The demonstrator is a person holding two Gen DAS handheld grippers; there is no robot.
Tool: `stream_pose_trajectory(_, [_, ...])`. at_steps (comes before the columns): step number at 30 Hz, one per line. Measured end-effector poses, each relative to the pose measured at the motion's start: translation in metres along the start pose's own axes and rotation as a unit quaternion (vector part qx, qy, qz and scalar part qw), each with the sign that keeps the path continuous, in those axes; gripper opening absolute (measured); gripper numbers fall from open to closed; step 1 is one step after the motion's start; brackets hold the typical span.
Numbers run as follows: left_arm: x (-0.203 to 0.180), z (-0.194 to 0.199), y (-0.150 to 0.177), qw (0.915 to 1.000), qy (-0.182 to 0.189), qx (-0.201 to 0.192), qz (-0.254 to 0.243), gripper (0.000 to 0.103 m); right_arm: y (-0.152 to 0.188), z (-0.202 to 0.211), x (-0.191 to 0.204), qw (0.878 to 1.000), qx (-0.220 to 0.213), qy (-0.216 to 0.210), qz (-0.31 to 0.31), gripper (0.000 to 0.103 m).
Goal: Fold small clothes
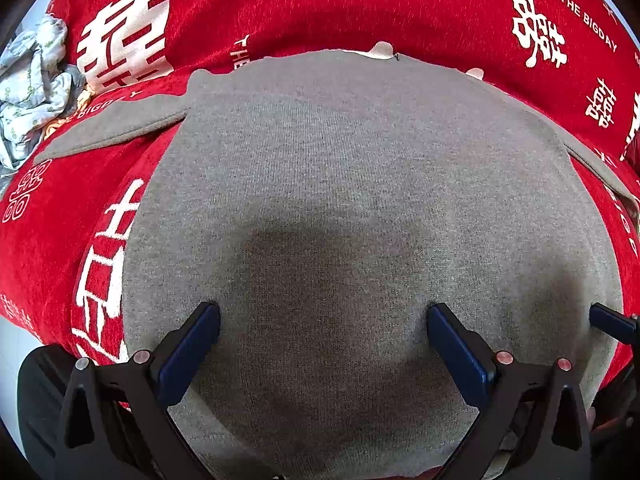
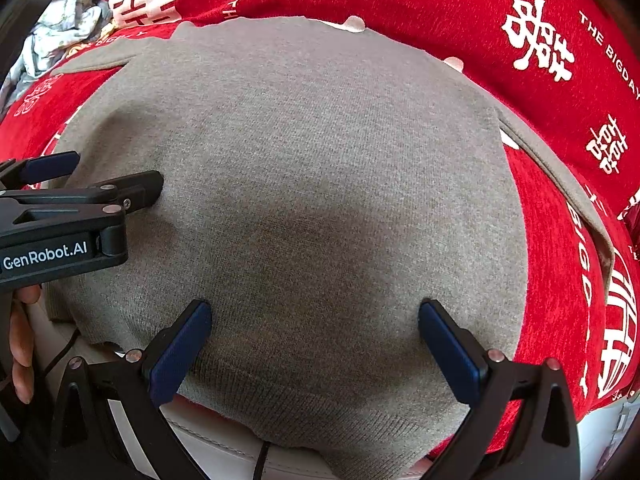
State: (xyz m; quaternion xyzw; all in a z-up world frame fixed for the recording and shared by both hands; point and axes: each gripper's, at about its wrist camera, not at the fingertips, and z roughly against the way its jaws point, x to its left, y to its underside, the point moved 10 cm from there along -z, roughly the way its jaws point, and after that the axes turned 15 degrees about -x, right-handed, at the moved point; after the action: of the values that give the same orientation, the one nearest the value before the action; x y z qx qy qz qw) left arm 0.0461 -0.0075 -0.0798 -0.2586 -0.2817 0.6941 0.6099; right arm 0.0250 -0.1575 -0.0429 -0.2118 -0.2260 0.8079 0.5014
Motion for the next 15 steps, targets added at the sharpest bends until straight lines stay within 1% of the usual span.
stream_pose_trajectory(3, [0.001, 0.000, 0.000, 1.0000, 0.005, -0.002, 0.005, 0.103, 0.000, 0.000, 0.000, 1.000, 0.000, 0.000, 0.000, 0.103])
stream_pose_trajectory(7, [0.000, 0.000, -0.001, 1.0000, 0.002, -0.001, 0.002, 0.103, 0.000, 0.000, 0.000, 1.000, -0.001, 0.004, 0.004, 0.103])
stream_pose_trajectory(10, [0.000, -0.001, -0.003, 0.9999, 0.003, 0.014, -0.006, 0.103, -0.001, 0.000, 0.001, 1.000, -0.001, 0.004, 0.006, 0.103])
stream_pose_trajectory(12, [-0.001, 0.001, -0.007, 0.9995, -0.002, 0.025, -0.022, 0.103, -0.002, 0.002, 0.000, 1.000, -0.002, -0.001, 0.005, 0.103])
stream_pose_trajectory(13, [-0.002, 0.003, -0.011, 0.9992, -0.008, 0.023, -0.031, 0.103, -0.004, 0.004, -0.001, 1.000, -0.006, -0.004, 0.002, 0.103])
stream_pose_trajectory(15, [-0.005, 0.011, -0.026, 0.9986, -0.016, -0.001, -0.050, 0.103, -0.018, 0.015, -0.010, 0.999, -0.034, -0.008, -0.013, 0.103])
